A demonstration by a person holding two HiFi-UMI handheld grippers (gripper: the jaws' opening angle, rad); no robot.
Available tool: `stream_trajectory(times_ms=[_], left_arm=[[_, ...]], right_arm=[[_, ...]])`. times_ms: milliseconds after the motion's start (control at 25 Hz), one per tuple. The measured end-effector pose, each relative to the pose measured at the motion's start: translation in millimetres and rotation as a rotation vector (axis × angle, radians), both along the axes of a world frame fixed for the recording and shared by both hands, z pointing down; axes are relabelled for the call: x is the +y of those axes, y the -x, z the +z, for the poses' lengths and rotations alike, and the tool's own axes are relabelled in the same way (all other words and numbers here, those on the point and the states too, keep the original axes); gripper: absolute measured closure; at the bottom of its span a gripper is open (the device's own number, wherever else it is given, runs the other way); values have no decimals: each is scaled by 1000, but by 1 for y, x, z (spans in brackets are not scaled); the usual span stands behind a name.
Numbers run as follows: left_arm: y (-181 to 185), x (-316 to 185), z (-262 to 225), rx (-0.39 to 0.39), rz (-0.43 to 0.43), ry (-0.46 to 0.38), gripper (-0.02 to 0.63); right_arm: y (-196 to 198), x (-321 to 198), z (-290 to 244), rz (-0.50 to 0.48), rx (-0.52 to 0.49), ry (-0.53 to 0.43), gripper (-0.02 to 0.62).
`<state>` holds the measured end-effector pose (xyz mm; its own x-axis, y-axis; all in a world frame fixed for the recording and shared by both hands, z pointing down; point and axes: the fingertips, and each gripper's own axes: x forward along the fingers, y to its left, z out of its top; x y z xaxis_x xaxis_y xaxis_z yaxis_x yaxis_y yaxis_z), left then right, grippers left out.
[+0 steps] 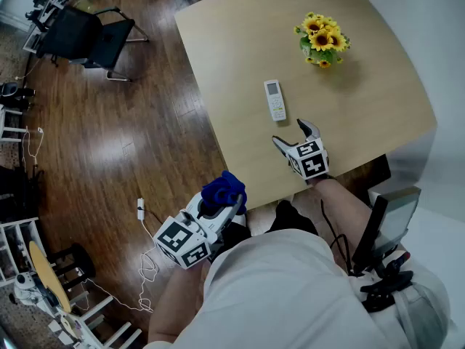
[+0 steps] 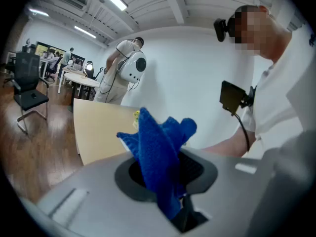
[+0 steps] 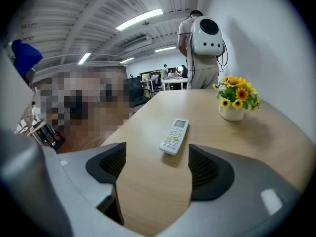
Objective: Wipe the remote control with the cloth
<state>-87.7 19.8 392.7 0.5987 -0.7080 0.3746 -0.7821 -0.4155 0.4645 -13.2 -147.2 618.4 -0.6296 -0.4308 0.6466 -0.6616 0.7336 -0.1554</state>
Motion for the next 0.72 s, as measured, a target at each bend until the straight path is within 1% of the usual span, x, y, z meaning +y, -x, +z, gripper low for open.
stream_trajectory(times_ms=[160,280,360,440,600,720], left_arm=[[0,-16,5,25,7,9,497],[-1,-19,12,36,38,10,497],[1,-20,14,30,65,18,497],[7,-25,15,32,74,36,497],[18,-34,22,45,83,56,497],[20,-35,27,57,100,70,497]], right_arm=[[15,-48,20,55,33,-17,199],[27,-76,38,107,48,-5,196],[32,-86,51,146,60,14,195],[39,-95,59,173,76,18,192],[44,-113,72,182,137,1,192],[43,-117,70,197,160,-3,189]])
